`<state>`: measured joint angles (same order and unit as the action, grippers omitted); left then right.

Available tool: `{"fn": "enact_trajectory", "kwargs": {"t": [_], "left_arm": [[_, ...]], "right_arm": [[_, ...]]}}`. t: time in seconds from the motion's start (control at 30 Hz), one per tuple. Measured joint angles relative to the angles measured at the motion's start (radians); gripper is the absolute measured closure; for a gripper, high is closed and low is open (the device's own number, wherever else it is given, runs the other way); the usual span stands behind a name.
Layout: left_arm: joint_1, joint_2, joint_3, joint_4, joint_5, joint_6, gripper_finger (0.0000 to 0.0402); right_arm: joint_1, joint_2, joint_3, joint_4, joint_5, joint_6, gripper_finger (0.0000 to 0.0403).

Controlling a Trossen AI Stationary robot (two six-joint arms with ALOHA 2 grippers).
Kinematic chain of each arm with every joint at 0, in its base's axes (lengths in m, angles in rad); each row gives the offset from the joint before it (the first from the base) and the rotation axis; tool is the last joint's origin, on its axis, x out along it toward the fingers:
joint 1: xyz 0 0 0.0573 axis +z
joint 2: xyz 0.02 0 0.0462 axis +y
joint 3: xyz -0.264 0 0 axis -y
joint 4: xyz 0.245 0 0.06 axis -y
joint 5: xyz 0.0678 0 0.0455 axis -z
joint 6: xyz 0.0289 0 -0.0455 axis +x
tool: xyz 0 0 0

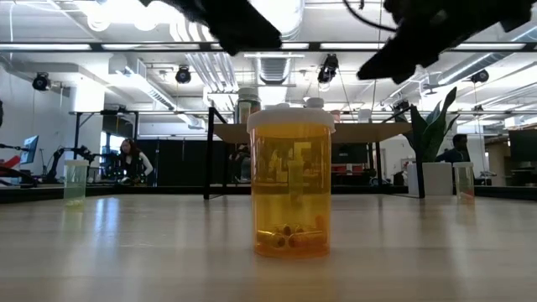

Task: Pick and place medicine bottles onto shelf by color
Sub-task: Put the blue pill bottle on the shelf

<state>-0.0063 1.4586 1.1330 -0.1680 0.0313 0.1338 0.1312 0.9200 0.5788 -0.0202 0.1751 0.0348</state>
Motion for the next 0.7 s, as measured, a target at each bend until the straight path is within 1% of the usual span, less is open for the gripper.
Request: {"fn": "enact_trajectory", "kwargs": {"t": [0.1,0.23,0.33,0.43,0.5,0.57,0.7], "left_arm": [[-0.032,-0.129,-0.222,0.291,0.003,-0.023,0.0298],[-0.066,-0.266,-0.488,0.688,0.003,-0.074,0.0326],[-0.077,-0.336,-0.645,0.894,0.003,-0.108,0.0339],[-0.076,-0.391,-0.757,1.029,0.001,-0.144,0.0346],[-0.076,-0.418,-0.813,1.075,0.0,-0.155,0.0347],[-0.076,-0.441,-0.853,1.087,0.0,-0.156,0.0348],[-0.076,-0.476,-0.901,1.095,-0.013,-0.155,0.0348]], "right_arm": [[-0.009,0.089,0.031,0.05,0.01,0.026,0.027],[-0.021,0.201,0.099,0.056,0.009,0.055,0.0204],[-0.021,0.286,0.138,0.055,0.008,0.079,0.0162],[-0.02,0.367,0.163,0.055,0.008,0.097,0.0136],[-0.021,0.417,0.174,0.063,0.009,0.101,0.0129],[-0.023,0.462,0.181,0.08,0.01,0.114,0.0128],[-0.032,0.547,0.183,0.177,0.038,0.136,0.0134]]}}
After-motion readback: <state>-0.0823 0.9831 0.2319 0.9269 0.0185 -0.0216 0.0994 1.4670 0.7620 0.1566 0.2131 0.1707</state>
